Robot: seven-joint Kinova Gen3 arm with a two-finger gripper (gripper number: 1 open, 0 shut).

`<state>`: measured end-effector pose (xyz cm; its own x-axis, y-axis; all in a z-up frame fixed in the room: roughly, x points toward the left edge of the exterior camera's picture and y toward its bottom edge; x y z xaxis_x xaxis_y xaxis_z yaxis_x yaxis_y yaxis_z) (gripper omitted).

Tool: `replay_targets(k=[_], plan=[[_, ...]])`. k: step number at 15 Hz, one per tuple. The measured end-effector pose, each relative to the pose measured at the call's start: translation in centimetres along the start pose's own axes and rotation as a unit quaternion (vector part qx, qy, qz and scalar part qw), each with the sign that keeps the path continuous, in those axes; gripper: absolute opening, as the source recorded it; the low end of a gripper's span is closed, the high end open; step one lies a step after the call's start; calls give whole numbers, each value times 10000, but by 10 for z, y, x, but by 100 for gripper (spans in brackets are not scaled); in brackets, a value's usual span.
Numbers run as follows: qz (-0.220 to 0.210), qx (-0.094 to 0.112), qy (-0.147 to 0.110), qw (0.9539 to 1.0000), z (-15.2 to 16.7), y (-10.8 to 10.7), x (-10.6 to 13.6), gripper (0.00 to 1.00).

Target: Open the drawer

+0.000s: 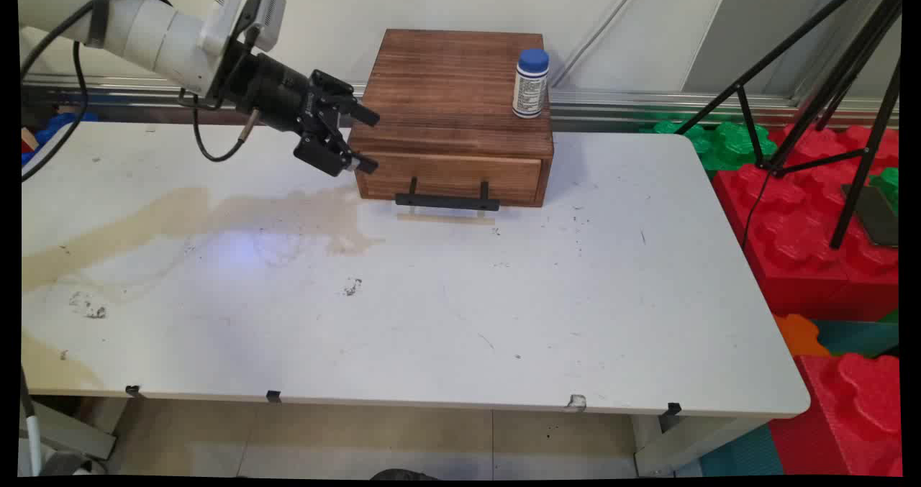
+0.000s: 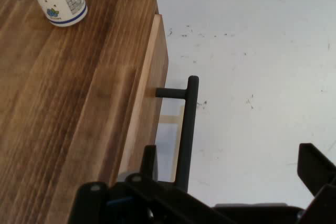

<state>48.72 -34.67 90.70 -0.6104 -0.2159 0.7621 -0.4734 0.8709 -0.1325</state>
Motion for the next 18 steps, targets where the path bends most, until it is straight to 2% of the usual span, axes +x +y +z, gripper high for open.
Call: replay_targets(k=[5,12,18], plan=[[32,-66,-63,10000,13,-1,-1,100],[89,-181,-261,9995,48,-2,-7,100],[175,-253,-529,9981,79,-3,-17,100]])
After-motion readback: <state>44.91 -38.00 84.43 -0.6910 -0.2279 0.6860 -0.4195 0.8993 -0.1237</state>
